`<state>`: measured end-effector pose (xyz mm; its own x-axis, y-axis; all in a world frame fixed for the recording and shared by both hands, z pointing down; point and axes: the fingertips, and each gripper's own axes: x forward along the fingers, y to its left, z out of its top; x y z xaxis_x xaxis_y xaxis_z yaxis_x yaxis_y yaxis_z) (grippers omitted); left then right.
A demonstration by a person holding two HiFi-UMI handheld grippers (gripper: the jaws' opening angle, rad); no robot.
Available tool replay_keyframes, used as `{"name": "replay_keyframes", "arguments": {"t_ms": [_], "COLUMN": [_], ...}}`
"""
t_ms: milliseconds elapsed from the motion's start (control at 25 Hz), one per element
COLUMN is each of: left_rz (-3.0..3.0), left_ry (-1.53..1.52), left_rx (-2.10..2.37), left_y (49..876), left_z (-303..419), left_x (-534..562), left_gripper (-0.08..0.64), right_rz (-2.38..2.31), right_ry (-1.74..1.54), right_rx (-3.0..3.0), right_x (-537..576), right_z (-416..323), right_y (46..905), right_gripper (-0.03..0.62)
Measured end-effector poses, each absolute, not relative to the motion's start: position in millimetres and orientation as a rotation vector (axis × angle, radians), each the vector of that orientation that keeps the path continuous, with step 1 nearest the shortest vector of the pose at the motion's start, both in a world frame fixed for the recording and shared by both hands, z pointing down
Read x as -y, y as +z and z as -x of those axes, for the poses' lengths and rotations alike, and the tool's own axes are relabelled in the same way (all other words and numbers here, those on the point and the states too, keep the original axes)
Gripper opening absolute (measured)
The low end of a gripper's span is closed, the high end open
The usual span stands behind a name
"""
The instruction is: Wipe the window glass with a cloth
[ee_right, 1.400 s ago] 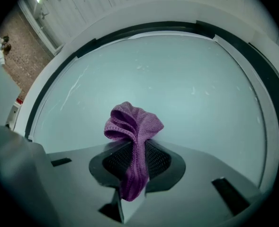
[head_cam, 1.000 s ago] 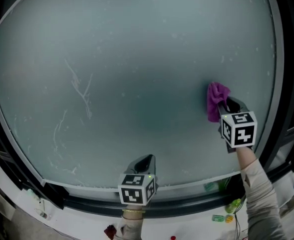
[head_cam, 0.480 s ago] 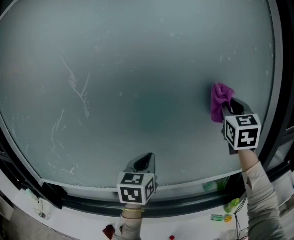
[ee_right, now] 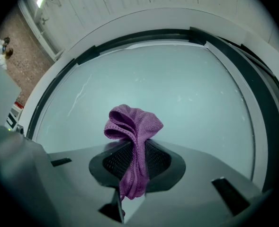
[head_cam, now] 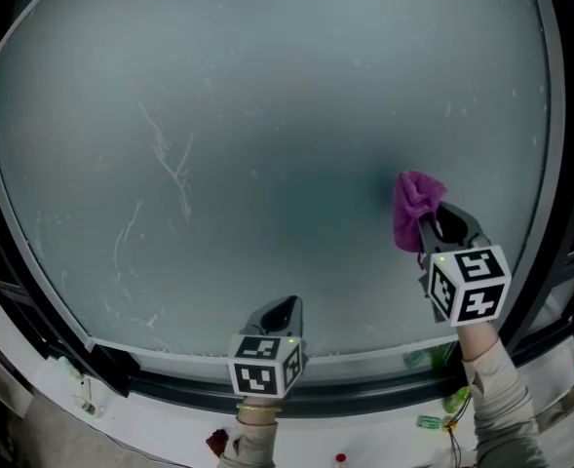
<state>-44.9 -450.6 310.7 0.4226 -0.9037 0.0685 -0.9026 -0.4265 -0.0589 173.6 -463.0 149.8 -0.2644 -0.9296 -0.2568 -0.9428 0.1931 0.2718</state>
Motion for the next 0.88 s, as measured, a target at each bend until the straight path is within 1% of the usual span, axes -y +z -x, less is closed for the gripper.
{"name": "replay_keyframes", "arguments": {"t_ms": [280,560,880], "left_rz": [2.596,2.572,2.542], "left_ry": [-0.134,-0.14,-0.136], "left_rx": [-1.76,-1.847,-1.927], "left_y": [315.2,327.4,342.1], "left_z": [73.6,103.0,126.6], "left_x": [441.9,434.4,430.2], "left_gripper": [0.005,0.005,0.005], "right_rz": [1.693,1.568,1.515], "right_ry": [0.589,0.589,0.528], "right_rx": [-2.521,-2.664,-2.767], "right_x": [455.2,462.2,482.7], "right_z": [-101.2,-27.5,23.2], "right_y": [163.2,197.8,238.7], "right_gripper": [0.064,0.064,0.064]}}
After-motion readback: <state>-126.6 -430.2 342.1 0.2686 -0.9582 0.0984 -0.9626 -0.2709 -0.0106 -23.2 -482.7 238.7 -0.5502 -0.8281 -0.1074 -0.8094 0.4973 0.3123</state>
